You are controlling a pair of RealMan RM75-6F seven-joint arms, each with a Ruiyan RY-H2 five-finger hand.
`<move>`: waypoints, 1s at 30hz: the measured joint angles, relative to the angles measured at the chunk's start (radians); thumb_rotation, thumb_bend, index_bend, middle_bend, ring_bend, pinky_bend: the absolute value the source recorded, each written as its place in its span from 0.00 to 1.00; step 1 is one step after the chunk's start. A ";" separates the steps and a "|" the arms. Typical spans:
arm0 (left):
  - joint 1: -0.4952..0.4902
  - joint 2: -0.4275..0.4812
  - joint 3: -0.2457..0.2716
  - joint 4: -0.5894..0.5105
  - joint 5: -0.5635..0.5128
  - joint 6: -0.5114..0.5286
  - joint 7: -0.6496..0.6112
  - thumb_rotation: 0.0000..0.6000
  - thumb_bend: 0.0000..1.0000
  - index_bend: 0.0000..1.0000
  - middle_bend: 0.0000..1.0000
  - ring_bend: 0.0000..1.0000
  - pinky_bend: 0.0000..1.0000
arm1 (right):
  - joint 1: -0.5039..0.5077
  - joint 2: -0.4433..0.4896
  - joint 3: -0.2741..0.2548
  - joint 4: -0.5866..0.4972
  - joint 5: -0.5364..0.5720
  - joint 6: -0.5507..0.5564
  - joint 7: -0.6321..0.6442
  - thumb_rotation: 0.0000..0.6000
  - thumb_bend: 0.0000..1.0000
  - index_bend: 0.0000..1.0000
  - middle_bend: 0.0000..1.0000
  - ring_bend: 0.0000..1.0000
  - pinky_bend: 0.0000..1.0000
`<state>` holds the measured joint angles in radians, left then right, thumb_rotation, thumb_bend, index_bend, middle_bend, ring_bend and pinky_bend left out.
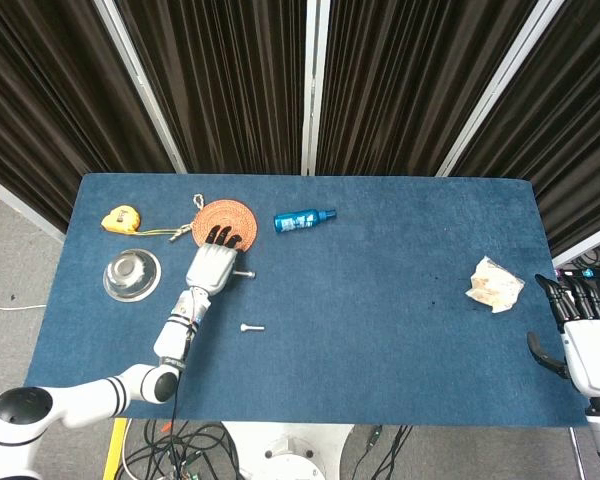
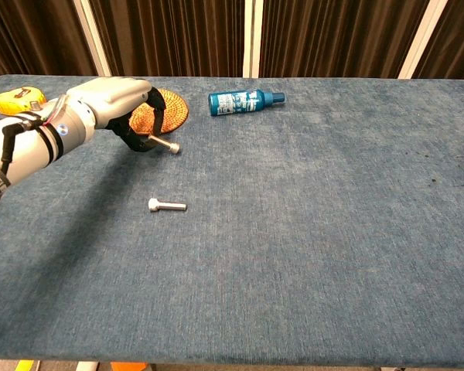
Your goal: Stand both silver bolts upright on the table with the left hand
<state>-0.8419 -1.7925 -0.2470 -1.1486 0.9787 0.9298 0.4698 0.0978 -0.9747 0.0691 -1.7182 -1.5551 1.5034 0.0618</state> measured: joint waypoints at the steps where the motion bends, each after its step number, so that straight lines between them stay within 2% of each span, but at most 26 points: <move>1: -0.002 0.004 0.000 -0.006 -0.005 -0.003 0.009 0.99 0.38 0.57 0.19 0.05 0.00 | -0.001 0.000 0.000 0.000 0.000 0.001 0.000 1.00 0.30 0.02 0.15 0.00 0.00; 18: -0.055 0.085 0.006 -0.098 -0.129 -0.042 0.195 1.00 0.39 0.55 0.19 0.05 0.00 | -0.006 -0.005 -0.001 0.006 0.005 0.001 0.005 1.00 0.30 0.02 0.15 0.00 0.00; 25: -0.108 0.135 0.017 -0.158 -0.257 -0.067 0.334 1.00 0.39 0.54 0.18 0.05 0.00 | -0.010 -0.005 -0.001 0.010 0.008 0.005 0.011 1.00 0.30 0.02 0.15 0.00 0.00; 30: -0.155 0.167 0.044 -0.202 -0.365 -0.069 0.439 1.00 0.39 0.53 0.18 0.05 0.00 | -0.011 -0.006 -0.001 0.015 0.009 0.005 0.016 1.00 0.30 0.02 0.15 0.00 0.00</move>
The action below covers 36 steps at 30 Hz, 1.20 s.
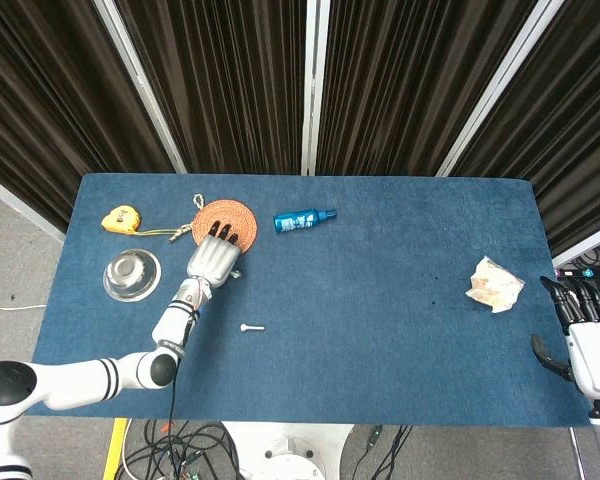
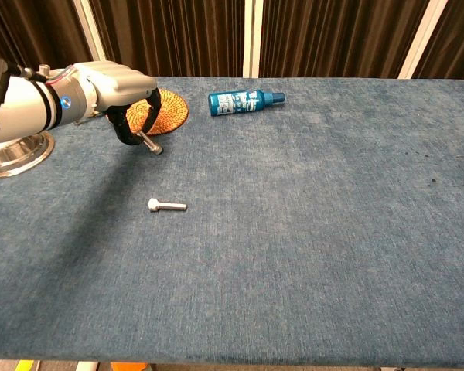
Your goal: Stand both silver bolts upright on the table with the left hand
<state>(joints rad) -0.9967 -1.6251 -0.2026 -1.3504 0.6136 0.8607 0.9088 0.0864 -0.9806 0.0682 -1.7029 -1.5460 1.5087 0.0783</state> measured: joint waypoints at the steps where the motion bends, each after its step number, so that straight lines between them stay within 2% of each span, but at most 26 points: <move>1: -0.008 0.004 0.005 -0.007 -0.017 0.002 0.015 1.00 0.39 0.53 0.18 0.05 0.00 | 0.000 0.000 0.000 0.001 0.000 0.000 0.001 1.00 0.30 0.02 0.15 0.00 0.00; 11: -0.079 0.018 0.054 -0.041 -0.104 0.037 0.092 1.00 0.38 0.51 0.17 0.03 0.00 | -0.004 -0.001 0.000 0.003 0.001 0.003 0.003 1.00 0.30 0.02 0.15 0.00 0.00; 22: -0.113 0.007 0.083 -0.041 -0.142 0.057 0.107 1.00 0.38 0.45 0.16 0.03 0.00 | -0.005 -0.001 0.001 0.004 0.003 0.002 0.005 1.00 0.30 0.02 0.15 0.00 0.00; 25: -0.114 0.010 0.089 -0.048 -0.145 0.061 0.102 1.00 0.38 0.40 0.15 0.01 0.00 | -0.005 -0.001 0.001 0.004 0.003 0.002 0.005 1.00 0.30 0.02 0.15 0.00 0.00; 30: -0.107 0.026 0.088 -0.077 -0.138 0.073 0.070 1.00 0.37 0.25 0.12 0.00 0.00 | -0.007 0.001 0.002 0.004 0.001 0.005 0.006 1.00 0.30 0.02 0.15 0.00 0.00; 36: -0.068 0.067 0.078 -0.146 -0.062 0.112 -0.031 1.00 0.28 0.23 0.12 0.00 0.00 | -0.007 0.000 0.003 0.008 -0.003 0.008 0.011 1.00 0.30 0.02 0.15 0.00 0.00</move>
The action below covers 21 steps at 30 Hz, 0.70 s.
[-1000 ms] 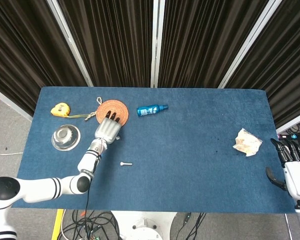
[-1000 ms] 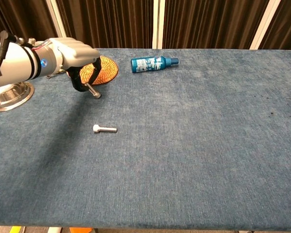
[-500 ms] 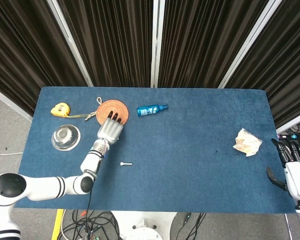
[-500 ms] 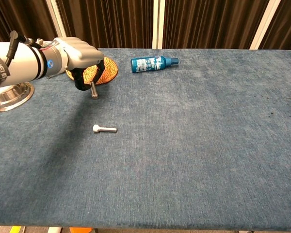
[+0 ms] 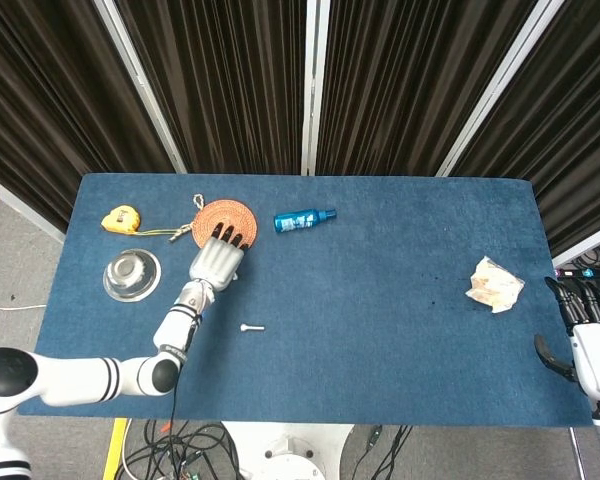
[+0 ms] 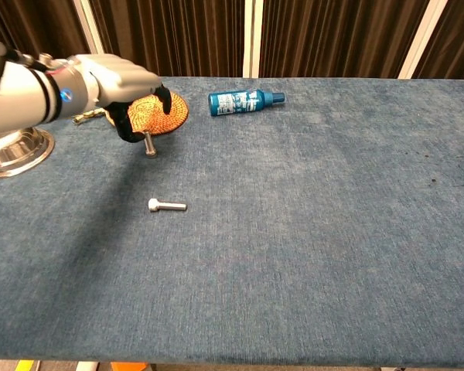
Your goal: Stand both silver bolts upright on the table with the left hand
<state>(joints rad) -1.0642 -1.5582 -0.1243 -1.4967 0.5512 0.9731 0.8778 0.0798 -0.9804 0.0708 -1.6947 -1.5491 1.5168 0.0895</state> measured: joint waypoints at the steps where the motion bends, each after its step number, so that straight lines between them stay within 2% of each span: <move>1: 0.010 0.008 -0.001 -0.015 0.019 0.008 -0.022 1.00 0.28 0.23 0.12 0.00 0.00 | 0.000 0.000 0.000 0.001 -0.001 0.000 0.000 1.00 0.30 0.02 0.15 0.00 0.00; 3: 0.037 0.026 -0.002 -0.055 0.073 0.026 -0.078 1.00 0.27 0.27 0.14 0.01 0.00 | 0.002 -0.002 0.000 0.003 -0.005 -0.001 0.002 1.00 0.30 0.02 0.15 0.00 0.00; 7: 0.089 0.052 0.013 -0.121 0.194 0.066 -0.158 1.00 0.26 0.36 0.22 0.08 0.00 | 0.005 -0.006 -0.003 0.006 -0.012 -0.005 0.005 1.00 0.30 0.02 0.15 0.00 0.00; 13: 0.161 0.060 0.068 -0.203 0.362 0.117 -0.230 1.00 0.25 0.39 0.28 0.15 0.02 | 0.000 -0.006 -0.006 0.003 -0.022 0.008 0.003 1.00 0.30 0.02 0.15 0.00 0.00; 16: 0.178 0.038 0.090 -0.213 0.396 0.121 -0.239 1.00 0.25 0.41 0.31 0.20 0.08 | -0.003 -0.005 -0.008 0.001 -0.027 0.014 0.001 1.00 0.30 0.02 0.15 0.00 0.00; 21: 0.182 -0.018 0.094 -0.185 0.379 0.102 -0.221 1.00 0.25 0.41 0.33 0.21 0.15 | -0.013 -0.003 -0.011 -0.001 -0.029 0.026 0.000 1.00 0.30 0.02 0.15 0.00 0.00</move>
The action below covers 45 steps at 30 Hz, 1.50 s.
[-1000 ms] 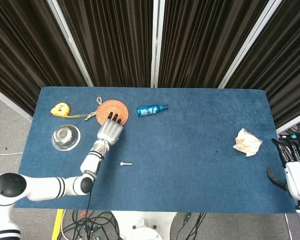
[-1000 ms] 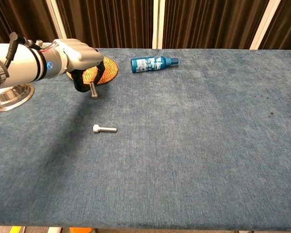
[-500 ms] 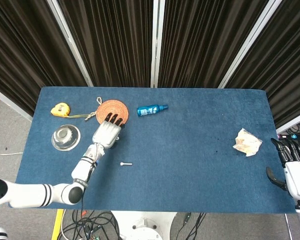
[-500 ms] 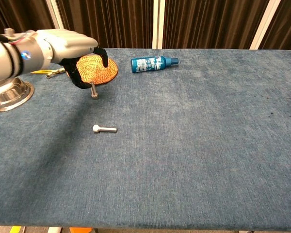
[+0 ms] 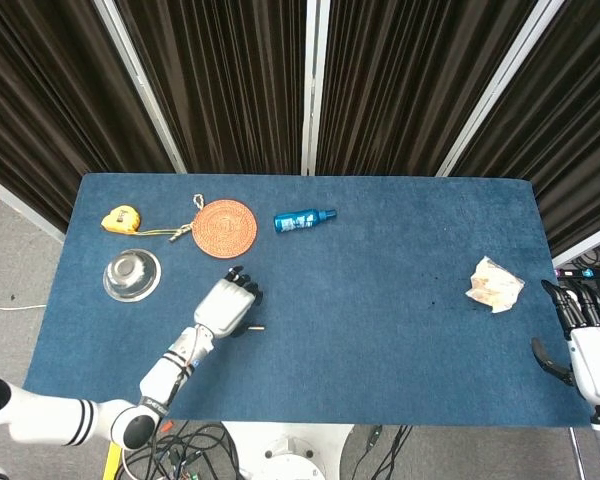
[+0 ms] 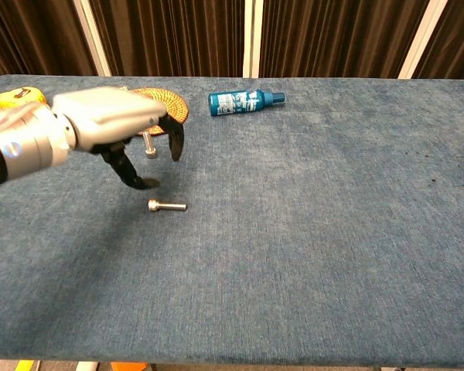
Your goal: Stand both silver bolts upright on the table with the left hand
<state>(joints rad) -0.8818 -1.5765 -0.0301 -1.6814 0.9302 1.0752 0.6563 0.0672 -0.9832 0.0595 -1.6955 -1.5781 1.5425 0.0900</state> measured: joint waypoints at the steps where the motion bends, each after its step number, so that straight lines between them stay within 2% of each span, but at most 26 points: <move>1: 0.000 -0.009 0.000 0.006 -0.006 -0.003 0.006 1.00 0.25 0.41 0.33 0.21 0.15 | -0.002 0.001 0.000 0.000 0.000 0.002 0.000 1.00 0.30 0.02 0.15 0.00 0.00; 9: 0.002 -0.059 -0.002 0.054 -0.061 -0.020 0.056 0.99 0.26 0.44 0.33 0.21 0.15 | -0.005 0.003 -0.002 -0.002 0.001 0.003 -0.001 1.00 0.30 0.02 0.15 0.00 0.00; 17: 0.005 -0.060 0.011 0.040 -0.070 -0.033 0.093 0.97 0.27 0.46 0.33 0.21 0.15 | -0.004 0.002 -0.002 -0.002 0.001 0.000 -0.001 1.00 0.30 0.02 0.15 0.00 0.00; 33: -0.013 -0.094 0.001 0.058 -0.109 -0.066 0.133 0.78 0.32 0.47 0.32 0.21 0.15 | -0.007 0.006 -0.003 -0.010 -0.002 0.002 -0.007 1.00 0.30 0.02 0.15 0.00 0.00; 41: -0.018 -0.100 0.006 0.051 -0.102 -0.072 0.138 0.76 0.33 0.50 0.32 0.21 0.15 | -0.010 0.008 -0.003 -0.012 -0.002 0.006 -0.007 1.00 0.30 0.02 0.15 0.00 0.00; 45: -0.015 -0.099 0.009 0.056 -0.094 -0.069 0.135 0.80 0.33 0.51 0.32 0.21 0.15 | -0.010 0.007 -0.003 -0.012 -0.002 0.004 -0.008 1.00 0.30 0.02 0.15 0.00 0.00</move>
<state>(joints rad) -0.8967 -1.6760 -0.0206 -1.6255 0.8363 1.0066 0.7913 0.0576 -0.9762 0.0568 -1.7078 -1.5797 1.5465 0.0818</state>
